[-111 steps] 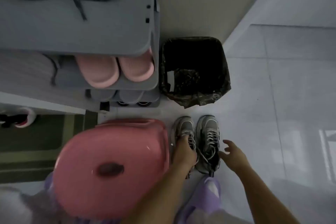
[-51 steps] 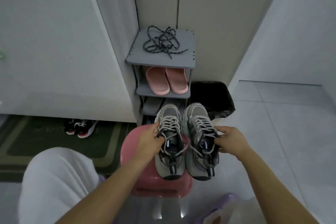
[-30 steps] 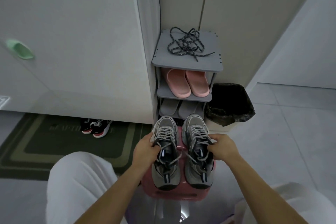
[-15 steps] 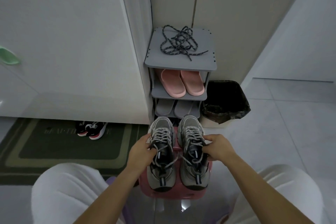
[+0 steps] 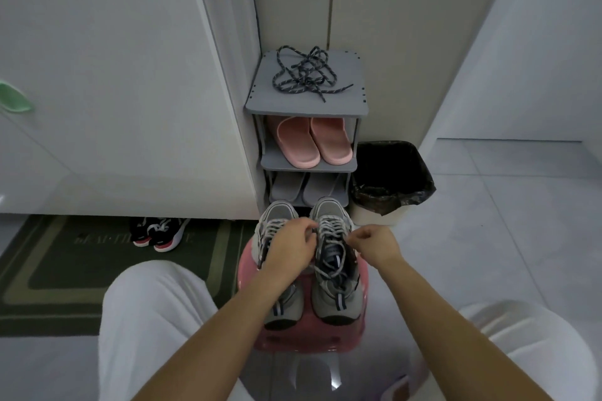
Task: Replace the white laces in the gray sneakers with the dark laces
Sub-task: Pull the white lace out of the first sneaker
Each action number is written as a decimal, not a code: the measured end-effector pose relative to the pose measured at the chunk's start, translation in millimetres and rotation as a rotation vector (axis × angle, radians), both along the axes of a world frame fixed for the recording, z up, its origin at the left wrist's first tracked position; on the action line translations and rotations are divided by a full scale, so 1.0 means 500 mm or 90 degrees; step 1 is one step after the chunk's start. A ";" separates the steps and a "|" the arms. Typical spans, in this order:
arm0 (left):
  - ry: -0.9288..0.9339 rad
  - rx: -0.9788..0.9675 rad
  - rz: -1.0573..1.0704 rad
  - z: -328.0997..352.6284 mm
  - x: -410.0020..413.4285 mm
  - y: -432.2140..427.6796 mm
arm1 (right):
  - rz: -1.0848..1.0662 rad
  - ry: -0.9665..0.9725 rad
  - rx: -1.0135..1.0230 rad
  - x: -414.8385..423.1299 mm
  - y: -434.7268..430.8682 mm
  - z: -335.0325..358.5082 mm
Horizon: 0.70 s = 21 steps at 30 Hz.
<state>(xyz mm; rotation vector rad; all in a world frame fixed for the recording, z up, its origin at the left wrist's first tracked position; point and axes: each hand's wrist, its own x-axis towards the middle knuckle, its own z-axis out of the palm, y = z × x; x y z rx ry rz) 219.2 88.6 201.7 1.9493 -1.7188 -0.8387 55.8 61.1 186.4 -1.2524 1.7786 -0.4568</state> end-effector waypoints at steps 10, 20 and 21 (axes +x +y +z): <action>0.080 0.090 0.092 -0.051 -0.040 -0.023 | 0.095 0.095 -0.041 0.003 -0.017 -0.008; -0.005 0.094 0.071 -0.032 -0.039 -0.043 | 0.018 -0.009 -0.071 0.001 -0.011 -0.026; -0.009 0.100 0.071 -0.027 -0.041 -0.048 | -0.002 -0.043 -0.062 0.003 -0.010 -0.026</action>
